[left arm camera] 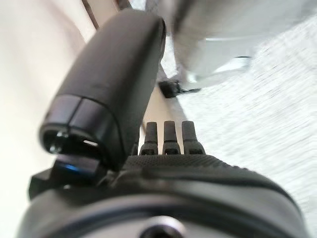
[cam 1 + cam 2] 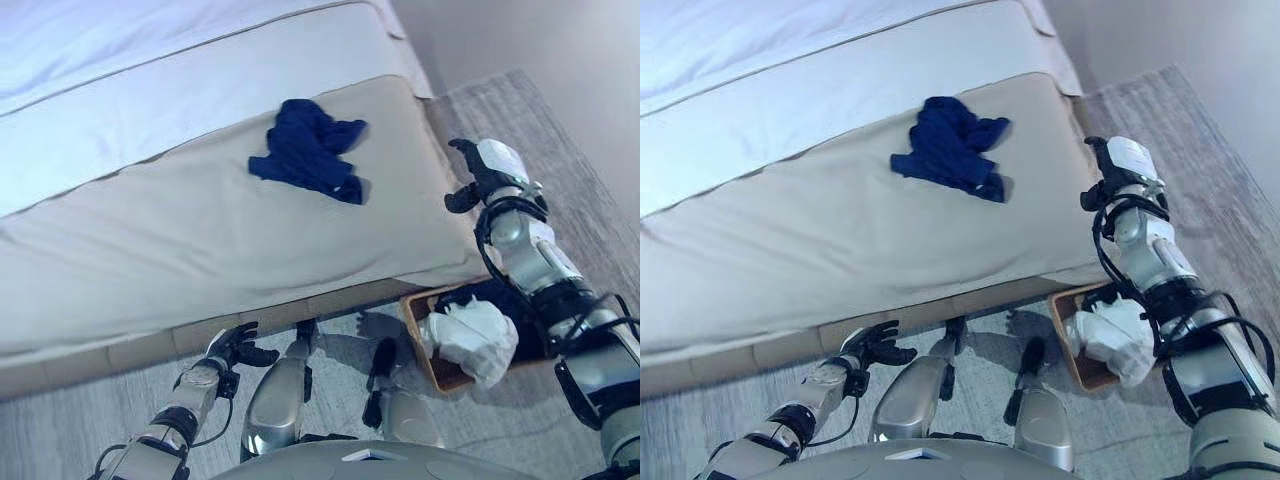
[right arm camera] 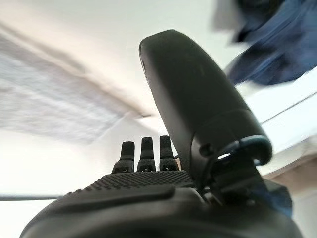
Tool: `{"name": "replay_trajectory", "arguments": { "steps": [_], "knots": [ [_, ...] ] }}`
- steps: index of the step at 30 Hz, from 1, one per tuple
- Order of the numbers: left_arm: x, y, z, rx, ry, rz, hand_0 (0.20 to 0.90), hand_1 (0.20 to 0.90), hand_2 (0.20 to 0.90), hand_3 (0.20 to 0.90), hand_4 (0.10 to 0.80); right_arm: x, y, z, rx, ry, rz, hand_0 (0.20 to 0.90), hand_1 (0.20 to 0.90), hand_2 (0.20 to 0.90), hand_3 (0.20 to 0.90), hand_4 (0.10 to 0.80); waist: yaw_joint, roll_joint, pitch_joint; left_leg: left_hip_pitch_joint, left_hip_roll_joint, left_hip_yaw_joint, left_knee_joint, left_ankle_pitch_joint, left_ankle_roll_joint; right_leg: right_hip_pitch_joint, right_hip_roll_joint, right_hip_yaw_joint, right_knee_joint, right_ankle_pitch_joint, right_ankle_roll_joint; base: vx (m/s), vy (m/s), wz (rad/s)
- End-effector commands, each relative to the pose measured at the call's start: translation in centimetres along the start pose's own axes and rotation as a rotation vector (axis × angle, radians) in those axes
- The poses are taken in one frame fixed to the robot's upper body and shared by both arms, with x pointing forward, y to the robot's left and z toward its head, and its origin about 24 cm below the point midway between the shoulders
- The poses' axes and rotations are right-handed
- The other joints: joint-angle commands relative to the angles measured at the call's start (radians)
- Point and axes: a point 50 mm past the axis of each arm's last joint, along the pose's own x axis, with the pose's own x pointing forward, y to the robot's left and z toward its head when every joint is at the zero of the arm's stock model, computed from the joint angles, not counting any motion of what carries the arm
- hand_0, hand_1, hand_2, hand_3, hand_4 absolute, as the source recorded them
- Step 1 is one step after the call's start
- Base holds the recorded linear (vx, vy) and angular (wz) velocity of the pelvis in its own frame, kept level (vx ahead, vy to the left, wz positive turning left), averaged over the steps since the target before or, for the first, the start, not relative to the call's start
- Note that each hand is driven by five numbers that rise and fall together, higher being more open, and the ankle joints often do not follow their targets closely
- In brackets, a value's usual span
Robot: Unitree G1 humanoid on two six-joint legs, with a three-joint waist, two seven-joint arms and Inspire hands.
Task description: Pick up the clothes from the bed and place them into the basket
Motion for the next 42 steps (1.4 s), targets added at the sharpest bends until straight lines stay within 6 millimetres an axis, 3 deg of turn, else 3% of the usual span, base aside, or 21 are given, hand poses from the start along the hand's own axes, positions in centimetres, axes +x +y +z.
{"name": "replay_trajectory", "arguments": {
  "steps": [1, 5, 8, 11, 18, 27, 28, 29, 30, 37, 42],
  "knots": [
    [-0.5, 3.3, -0.1, 0.017, 0.012, 0.079, 0.900, 0.900, 0.900, 0.900, 0.800, 1.8, -5.2, 5.6, -0.007, -0.150, -0.209, 0.900, 0.900, 0.900, 0.900, 0.800, 0.104, -0.094, -0.005, -0.005, -0.062, -0.011, 0.117, -0.175, 0.056, -0.089, -0.029, 0.000, 0.161, -0.037, -0.030, 0.070, 0.082, 0.46],
    [-0.5, 4.8, 1.2, 0.002, -0.024, 0.108, 0.900, 0.900, 0.900, 0.900, 0.800, 2.9, -7.1, 7.3, 0.046, -0.120, -0.268, 0.900, 0.900, 0.900, 0.900, 0.800, 0.180, -0.108, 0.042, -0.051, -0.067, -0.057, 0.126, -0.185, 0.061, -0.117, -0.041, -0.039, 0.231, -0.060, -0.024, 0.067, 0.092, 0.54],
    [-0.5, 5.2, 2.3, -0.027, -0.077, 0.117, 0.900, 0.900, 0.900, 0.900, 0.800, 3.6, -8.9, 8.2, 0.079, -0.070, -0.295, 0.900, 0.900, 0.900, 0.900, 0.800, 0.233, -0.108, 0.085, -0.112, -0.076, -0.083, 0.138, -0.171, 0.070, -0.177, -0.086, -0.072, 0.325, -0.037, -0.006, 0.012, 0.163, 0.37],
    [-0.5, 4.8, 3.0, -0.063, -0.131, 0.114, 0.900, 0.900, 0.900, 0.900, 0.800, 4.2, -9.4, 7.4, 0.110, 0.028, -0.267, 0.900, 0.900, 0.900, 0.900, 0.800, 0.270, -0.102, 0.121, -0.173, -0.081, -0.093, 0.166, -0.163, 0.078, -0.232, -0.130, -0.100, 0.405, -0.025, 0.008, -0.023, 0.176, 0.31],
    [-1.1, 5.0, 3.4, -0.130, -0.232, 0.098, 0.900, 0.900, 0.900, 0.900, 0.800, 4.5, -6.2, 3.5, 0.265, 0.326, 0.024, 0.900, 0.900, 0.900, 0.900, 0.800, 0.348, -0.113, 0.132, -0.315, -0.073, -0.135, 0.171, -0.133, 0.076, -0.326, -0.147, -0.178, 0.444, -0.037, 0.029, -0.019, 0.037, 0.26],
    [-1.7, 6.1, 4.6, -0.099, -0.290, 0.081, 0.900, 0.900, 0.900, 0.900, 0.800, 3.8, -4.6, 1.1, 0.160, 0.507, 0.198, 0.900, 0.900, 0.900, 0.900, 0.800, 0.390, -0.107, 0.132, -0.440, -0.092, -0.178, 0.213, -0.122, 0.080, -0.427, -0.143, -0.242, 0.505, -0.029, 0.056, 0.020, -0.067, 0.12],
    [-1.7, 6.1, 4.7, -0.095, -0.291, 0.081, 0.900, 0.900, 0.900, 0.900, 0.800, 3.9, -4.7, 1.3, 0.160, 0.495, 0.180, 0.585, 0.585, 0.585, 0.532, 0.432, 0.389, -0.107, 0.132, -0.446, -0.094, -0.182, 0.217, -0.122, 0.081, -0.437, -0.142, -0.243, 0.512, -0.022, 0.061, 0.023, -0.066, 0.14],
    [-1.7, 6.2, 4.7, -0.094, -0.291, 0.081, 0.900, 0.900, 0.900, 0.900, 0.800, 3.9, -4.8, 1.4, 0.158, 0.487, 0.170, 0.512, 0.512, 0.512, 0.447, 0.347, 0.388, -0.108, 0.132, -0.447, -0.094, -0.182, 0.217, -0.122, 0.081, -0.439, -0.142, -0.243, 0.512, -0.020, 0.062, 0.012, -0.052, 0.09],
    [-1.7, 6.1, 4.7, -0.090, -0.292, 0.084, 0.900, 0.900, 0.900, 0.900, 0.800, 4.2, -5.4, 2.1, 0.135, 0.446, 0.102, 0.300, 0.300, 0.300, 0.200, 0.100, 0.383, -0.107, 0.132, -0.455, -0.094, -0.187, 0.224, -0.125, 0.082, -0.455, -0.140, -0.239, 0.521, -0.013, 0.066, 0.005, -0.032, 0.08],
    [-1.9, 6.2, 3.8, -0.086, -0.292, 0.101, 0.900, 0.900, 0.900, 0.900, 0.800, 4.9, -8.6, 5.4, 0.106, 0.259, -0.155, 0.300, 0.300, 0.300, 0.200, 0.100, 0.358, -0.118, 0.132, -0.449, -0.073, -0.180, 0.230, -0.139, 0.079, -0.469, -0.119, -0.214, 0.519, -0.012, 0.068, -0.023, -0.049, -0.09],
    [-2.0, 6.4, 3.1, -0.100, -0.284, 0.114, 0.900, 0.900, 0.900, 0.900, 0.800, 4.8, -9.8, 5.9, 0.105, 0.189, -0.234, 0.300, 0.300, 0.300, 0.200, 0.100, 0.334, -0.132, 0.132, -0.421, -0.055, -0.161, 0.235, -0.156, 0.075, -0.449, -0.097, -0.196, 0.513, -0.037, 0.054, -0.039, -0.028, -0.13]
  ]
}}
